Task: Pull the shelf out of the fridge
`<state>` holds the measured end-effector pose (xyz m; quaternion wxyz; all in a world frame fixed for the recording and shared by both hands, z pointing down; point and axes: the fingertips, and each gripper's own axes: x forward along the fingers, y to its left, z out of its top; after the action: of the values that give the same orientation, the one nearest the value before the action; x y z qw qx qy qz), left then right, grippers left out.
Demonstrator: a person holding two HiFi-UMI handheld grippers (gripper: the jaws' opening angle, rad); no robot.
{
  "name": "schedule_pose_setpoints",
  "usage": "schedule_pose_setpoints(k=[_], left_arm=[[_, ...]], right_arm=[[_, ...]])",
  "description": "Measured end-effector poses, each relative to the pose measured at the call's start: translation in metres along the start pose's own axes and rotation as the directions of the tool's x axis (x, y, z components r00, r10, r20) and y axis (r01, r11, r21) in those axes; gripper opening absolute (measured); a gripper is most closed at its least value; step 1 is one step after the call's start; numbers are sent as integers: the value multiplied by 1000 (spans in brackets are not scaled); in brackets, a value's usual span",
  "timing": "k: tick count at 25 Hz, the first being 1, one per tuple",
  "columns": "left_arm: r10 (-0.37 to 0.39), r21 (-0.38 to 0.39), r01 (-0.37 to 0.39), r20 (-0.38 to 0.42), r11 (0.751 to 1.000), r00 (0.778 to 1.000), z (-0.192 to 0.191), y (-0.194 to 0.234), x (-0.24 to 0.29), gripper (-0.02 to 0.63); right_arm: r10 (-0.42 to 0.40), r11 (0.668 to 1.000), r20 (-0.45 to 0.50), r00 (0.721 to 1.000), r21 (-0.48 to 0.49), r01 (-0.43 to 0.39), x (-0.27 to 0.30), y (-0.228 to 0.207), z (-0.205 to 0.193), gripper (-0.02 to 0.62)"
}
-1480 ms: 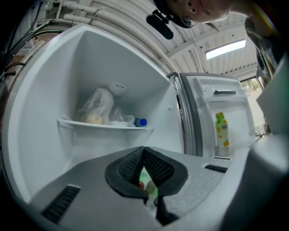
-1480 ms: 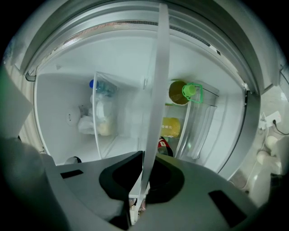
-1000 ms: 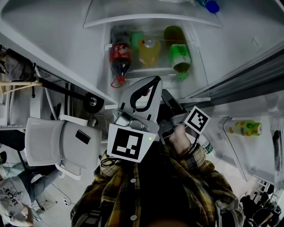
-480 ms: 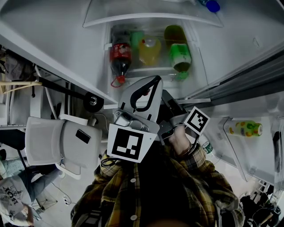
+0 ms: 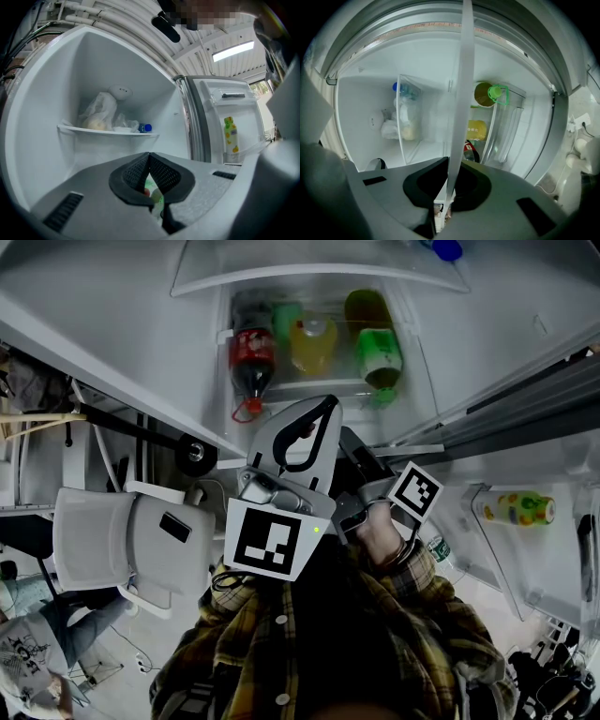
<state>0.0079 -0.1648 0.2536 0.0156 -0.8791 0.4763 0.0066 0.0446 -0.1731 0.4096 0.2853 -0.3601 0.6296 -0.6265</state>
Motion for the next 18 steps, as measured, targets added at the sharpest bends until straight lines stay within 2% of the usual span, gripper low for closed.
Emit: schedule_pose_setpoints(k=[18], left_arm=[[-13,6,13,-2,1000,1000,-1,-2,3,3]], right_arm=[[-2,1000,-6,1000,1,2,1,-1,0,26]])
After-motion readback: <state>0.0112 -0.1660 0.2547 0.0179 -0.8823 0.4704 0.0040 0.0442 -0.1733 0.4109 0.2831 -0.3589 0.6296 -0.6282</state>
